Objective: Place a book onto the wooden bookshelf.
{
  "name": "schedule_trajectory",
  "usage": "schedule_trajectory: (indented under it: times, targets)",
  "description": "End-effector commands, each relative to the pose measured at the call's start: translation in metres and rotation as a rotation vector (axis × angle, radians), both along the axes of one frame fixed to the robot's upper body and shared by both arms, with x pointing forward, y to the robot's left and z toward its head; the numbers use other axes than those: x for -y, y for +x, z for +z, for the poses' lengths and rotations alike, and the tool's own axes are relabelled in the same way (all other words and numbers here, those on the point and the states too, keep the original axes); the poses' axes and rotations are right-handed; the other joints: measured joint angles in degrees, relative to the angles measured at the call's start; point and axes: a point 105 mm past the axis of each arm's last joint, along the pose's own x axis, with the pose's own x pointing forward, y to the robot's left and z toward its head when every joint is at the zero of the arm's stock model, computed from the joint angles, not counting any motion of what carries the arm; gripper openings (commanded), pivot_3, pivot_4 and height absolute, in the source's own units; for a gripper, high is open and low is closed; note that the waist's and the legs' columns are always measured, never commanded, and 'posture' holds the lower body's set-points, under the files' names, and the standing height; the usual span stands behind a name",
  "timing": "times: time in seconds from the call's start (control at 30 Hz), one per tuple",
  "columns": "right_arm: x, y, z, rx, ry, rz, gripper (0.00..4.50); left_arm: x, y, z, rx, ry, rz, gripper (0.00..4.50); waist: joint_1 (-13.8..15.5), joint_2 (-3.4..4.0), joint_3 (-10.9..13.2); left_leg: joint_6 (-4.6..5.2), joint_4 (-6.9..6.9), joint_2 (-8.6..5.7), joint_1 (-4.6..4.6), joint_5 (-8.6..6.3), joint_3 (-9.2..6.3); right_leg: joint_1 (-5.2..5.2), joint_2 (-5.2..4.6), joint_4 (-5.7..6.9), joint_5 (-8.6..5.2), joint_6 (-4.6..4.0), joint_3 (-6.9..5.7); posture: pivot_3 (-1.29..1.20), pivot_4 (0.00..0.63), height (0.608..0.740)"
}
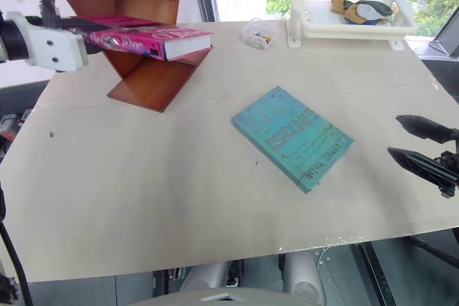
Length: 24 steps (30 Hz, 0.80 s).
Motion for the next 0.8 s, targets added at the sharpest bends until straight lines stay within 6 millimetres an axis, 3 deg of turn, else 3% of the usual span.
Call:
schedule_trajectory:
  times: [0.03, 0.43, 0.57, 0.7, 0.8]
  targets:
    - [-0.007, -0.006, 0.016, 0.052, -0.015, 0.042, 4.5, -0.018, 0.007, -0.005, -0.014, -0.015, 0.082, 0.62, -0.1, 0.0, 0.0, 0.04, 0.0, 0.0, 0.04, -0.02, 0.01, 0.01, 0.0, 0.04, 0.0, 0.0, 0.01, 0.0, 0.15, 0.74]
    - [-0.01, -0.008, 0.006, 0.036, -0.023, 0.031, 4.5, -0.033, 0.018, 0.004, 0.041, -0.016, 0.178, 0.62, -0.2, -0.01, 0.0, 0.04, 0.01, 0.01, 0.04, -0.03, 0.05, -0.01, 0.01, 0.07, 0.0, 0.01, 0.05, 0.0, 0.15, 0.74]
    - [-0.01, -0.008, 0.007, 0.036, -0.025, 0.028, 4.5, -0.036, 0.02, 0.004, 0.051, -0.008, 0.198, 2.24, -0.5, -0.02, 0.0, 0.04, 0.02, 0.02, 0.06, -0.02, 0.07, -0.02, 0.03, 0.12, 0.0, 0.01, 0.06, 0.0, 0.15, 0.74]
    - [-0.008, -0.009, 0.007, 0.037, -0.026, 0.023, 4.5, -0.043, 0.021, 0.007, 0.081, 0.028, 0.235, 4.34, -0.4, -0.08, 0.0, 0.03, 0.02, 0.02, 0.01, -0.02, 0.04, -0.04, 0.02, 0.12, 0.01, 0.01, 0.06, 0.0, 0.15, 0.74]
    - [-0.006, -0.01, 0.007, 0.038, -0.034, 0.01, 4.5, -0.054, 0.015, 0.004, 0.053, 0.024, 0.268, 4.46, -0.3, -0.14, 0.1, 0.02, 0.03, 0.01, -0.03, -0.02, 0.04, -0.05, 0.01, 0.09, 0.01, 0.02, 0.05, 0.0, 0.15, 0.74]
